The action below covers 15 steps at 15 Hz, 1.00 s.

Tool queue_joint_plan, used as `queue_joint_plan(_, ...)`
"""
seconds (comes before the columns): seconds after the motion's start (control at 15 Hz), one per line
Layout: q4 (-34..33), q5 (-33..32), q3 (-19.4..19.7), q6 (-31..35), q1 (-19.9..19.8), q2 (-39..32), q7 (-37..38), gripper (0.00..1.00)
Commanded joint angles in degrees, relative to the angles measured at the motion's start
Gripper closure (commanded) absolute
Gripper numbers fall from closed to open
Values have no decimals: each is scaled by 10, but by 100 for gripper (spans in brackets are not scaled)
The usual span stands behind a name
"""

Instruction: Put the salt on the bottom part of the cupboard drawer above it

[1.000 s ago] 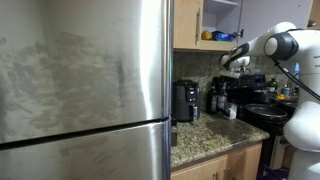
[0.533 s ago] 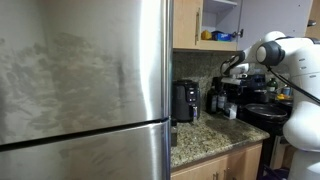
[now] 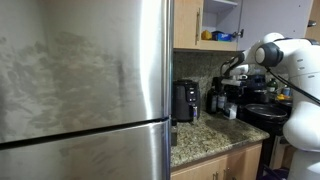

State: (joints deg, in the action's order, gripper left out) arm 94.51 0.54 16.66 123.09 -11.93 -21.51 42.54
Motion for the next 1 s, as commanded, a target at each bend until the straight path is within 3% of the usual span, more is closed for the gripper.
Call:
queue_joint_plan(0.0, -6, 0, 1, -3, -2, -11, -1, 0)
queue_joint_plan(0.67, -64, 28, 0, 4, -20, -95, 13, 0)
queue_joint_plan(0.73, -34, 12, 4, 0, -9, -63, 8, 0)
queue_joint_plan(0.87, -35, 13, 4, 1, -9, -73, 9, 0)
queue_joint_plan(0.93, -32, 15, 4, 2, -9, -67, 10, 17)
